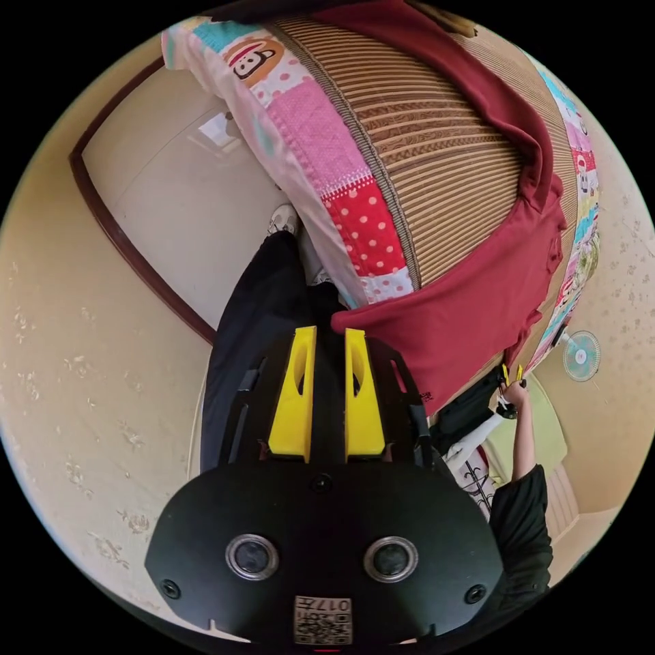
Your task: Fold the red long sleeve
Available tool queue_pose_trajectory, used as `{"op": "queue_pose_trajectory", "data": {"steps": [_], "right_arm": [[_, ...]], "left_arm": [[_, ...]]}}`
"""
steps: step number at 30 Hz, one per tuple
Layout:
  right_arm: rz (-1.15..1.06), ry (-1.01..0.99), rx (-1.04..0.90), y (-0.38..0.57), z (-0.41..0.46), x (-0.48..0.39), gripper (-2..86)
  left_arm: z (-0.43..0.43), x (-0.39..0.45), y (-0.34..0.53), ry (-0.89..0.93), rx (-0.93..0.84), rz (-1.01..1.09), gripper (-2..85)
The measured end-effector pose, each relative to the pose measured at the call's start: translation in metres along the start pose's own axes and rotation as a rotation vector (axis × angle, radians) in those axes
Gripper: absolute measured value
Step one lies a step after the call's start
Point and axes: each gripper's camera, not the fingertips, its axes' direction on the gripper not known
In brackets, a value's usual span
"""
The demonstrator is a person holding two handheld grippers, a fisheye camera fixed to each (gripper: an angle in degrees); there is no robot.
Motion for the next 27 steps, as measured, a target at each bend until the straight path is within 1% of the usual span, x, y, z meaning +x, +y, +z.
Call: {"op": "queue_pose_trajectory", "data": {"steps": [3, 4, 5, 6, 7, 8, 9, 10, 11, 12, 13, 14, 15, 16, 17, 19, 20, 21, 22, 23, 24, 25, 26, 27], "right_arm": [[0.073, 0.001, -0.003, -0.004, -0.001, -0.007, 6.7], [0.050, -0.037, 0.002, 0.000, -0.001, -0.016, 4.6], [0.023, -0.049, 0.002, 0.003, -0.001, -0.023, 4.3], [-0.057, -0.002, 0.004, 0.012, -0.001, -0.043, 3.8], [-0.178, 0.105, 0.039, 0.030, -0.001, -0.072, 3.4], [-0.266, 0.164, 0.061, 0.042, 0.000, -0.088, 3.2], [-0.485, 0.301, 0.116, 0.076, 0.007, -0.124, 3.0], [-0.749, 0.457, 0.205, 0.128, 0.021, -0.156, 2.7], [-0.880, 0.532, 0.257, 0.158, 0.031, -0.168, 2.6], [-1.139, 0.642, 0.339, 0.225, 0.060, -0.178, 2.4], [-1.380, 0.687, 0.373, 0.291, 0.091, -0.173, 2.3], [-1.496, 0.696, 0.373, 0.323, 0.107, -0.166, 2.3], [-1.708, 0.715, 0.336, 0.384, 0.140, -0.142, 2.3], [-1.894, 0.737, 0.249, 0.439, 0.174, -0.108, 2.3], [-1.970, 0.745, 0.191, 0.463, 0.190, -0.089, 2.3], [-2.213, 0.794, -0.089, 0.535, 0.247, 0.004, 2.4], [-2.261, 0.831, -0.161, 0.548, 0.260, 0.029, 2.4], [-2.331, 0.963, -0.289, 0.564, 0.286, 0.081, 2.4], [-2.352, 1.123, -0.331, 0.569, 0.307, 0.126, 2.4], [-2.342, 1.191, -0.325, 0.568, 0.314, 0.143, 2.3], [-2.343, 1.220, -0.213, 0.570, 0.315, 0.162, 2.1], [-2.314, 1.231, -0.191, 0.572, 0.314, 0.167, 1.9], [-2.271, 1.252, -0.222, 0.571, 0.315, 0.166, 1.8], [-2.160, 1.270, -0.303, 0.565, 0.316, 0.160, 1.9]], "left_arm": [[-0.027, -0.021, 0.005, 0.053, 0.033, -0.020, 7.3], [-0.040, -0.027, 0.007, 0.080, 0.050, -0.018, 7.3], [-0.052, -0.030, 0.008, 0.107, 0.065, -0.007, 7.2], [-0.058, -0.031, 0.008, 0.121, 0.070, -0.001, 7.2], [-0.070, -0.032, 0.009, 0.151, 0.083, 0.011, 7.3], [-0.083, -0.032, 0.008, 0.182, 0.099, 0.018, 7.4], [-0.089, -0.032, 0.008, 0.198, 0.109, 0.020, 7.5], [-0.101, -0.032, 0.006, 0.231, 0.131, 0.021, 7.8], [-0.112, -0.031, 0.002, 0.269, 0.153, 0.014, 8.0], [-0.118, -0.031, 0.000, 0.293, 0.165, 0.007, 8.1], [-0.128, -0.031, -0.006, 0.355, 0.192, -0.004, 8.4], [-0.138, -0.030, -0.013, 0.430, 0.219, -0.010, 8.6], [-0.142, -0.029, -0.016, 0.467, 0.231, -0.014, 8.7], [-0.151, -0.027, -0.025, 0.531, 0.256, -0.023, 9.1], [-0.159, -0.025, -0.034, 0.587, 0.286, -0.039, 9.7], [-0.169, -0.024, -0.049, 0.668, 0.336, -0.072, 10.1], [-0.174, -0.025, -0.060, 0.721, 0.360, -0.102, 10.6], [-0.175, -0.026, -0.066, 0.747, 0.370, -0.122, 10.9], [-0.179, -0.029, -0.077, 0.791, 0.390, -0.162, 11.4], [-0.183, -0.032, -0.089, 0.819, 0.410, -0.197, 11.8], [-0.185, -0.033, -0.094, 0.826, 0.419, -0.211, 12.0], [-0.191, -0.035, -0.106, 0.834, 0.433, -0.230, 12.3], [-0.195, -0.036, -0.119, 0.842, 0.439, -0.239, 12.5], [-0.197, -0.036, -0.125, 0.848, 0.439, -0.240, 12.6]]}}
